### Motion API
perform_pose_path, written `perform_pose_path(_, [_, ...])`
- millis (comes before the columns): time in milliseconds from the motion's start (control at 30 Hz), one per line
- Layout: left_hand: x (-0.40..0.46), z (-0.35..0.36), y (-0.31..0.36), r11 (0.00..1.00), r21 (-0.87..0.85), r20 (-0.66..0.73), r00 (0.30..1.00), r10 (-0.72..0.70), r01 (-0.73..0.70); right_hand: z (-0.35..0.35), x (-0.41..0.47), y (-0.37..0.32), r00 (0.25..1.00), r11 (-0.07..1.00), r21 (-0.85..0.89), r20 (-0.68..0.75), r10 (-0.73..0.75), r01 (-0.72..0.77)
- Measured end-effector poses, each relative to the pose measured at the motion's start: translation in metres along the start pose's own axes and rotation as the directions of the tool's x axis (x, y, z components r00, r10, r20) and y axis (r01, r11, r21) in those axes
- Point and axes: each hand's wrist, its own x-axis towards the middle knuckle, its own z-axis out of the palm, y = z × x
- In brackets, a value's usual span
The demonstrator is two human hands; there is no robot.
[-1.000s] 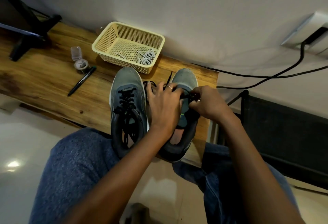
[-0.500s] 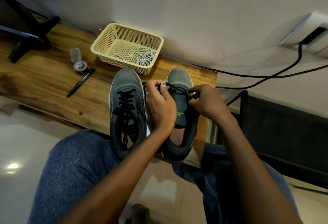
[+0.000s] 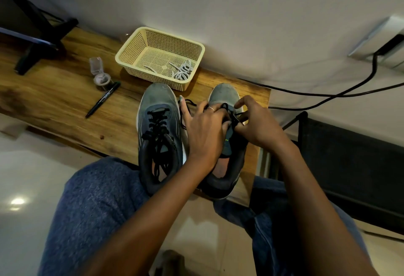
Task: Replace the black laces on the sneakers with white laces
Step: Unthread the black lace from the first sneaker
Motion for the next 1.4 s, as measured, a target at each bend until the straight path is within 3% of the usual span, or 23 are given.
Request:
perform_pose_path(367, [0.001, 0.008, -0.002, 0.992, 0.062, -0.061, 0.992, 0.112, -0.108, -0.003, -0.001, -0.001, 0.999, 1.000, 0.002, 0.042, -0.015, 0.015])
perform_pose_path(567, [0.000, 0.010, -0.002, 0.982, 0.167, -0.076, 0.992, 0.097, -0.084, -0.003, -0.001, -0.001, 0.996, 0.999, 0.017, 0.075, -0.040, 0.039])
perform_pose_path(1000, [0.003, 0.006, -0.002, 0.984, 0.177, 0.018, 0.999, 0.029, -0.032, -0.002, -0.001, -0.003, 0.990, 0.997, 0.050, 0.124, -0.063, 0.058])
perform_pose_path(1133, [0.003, 0.007, 0.000, 0.993, 0.091, 0.093, 0.992, -0.087, 0.079, 0.000, 0.003, -0.001, 0.995, 0.992, 0.109, 0.092, 0.048, -0.058])
perform_pose_path(1267, [0.005, 0.009, 0.002, 0.974, -0.129, 0.138, 0.976, -0.169, 0.187, 0.001, 0.006, -0.001, 0.974, 0.953, 0.201, 0.077, 0.214, -0.225])
perform_pose_path(1400, [0.008, 0.002, 0.003, 0.811, -0.475, 0.049, 0.930, -0.364, 0.343, 0.001, 0.008, 0.002, 0.958, 0.943, 0.171, 0.042, 0.284, -0.287])
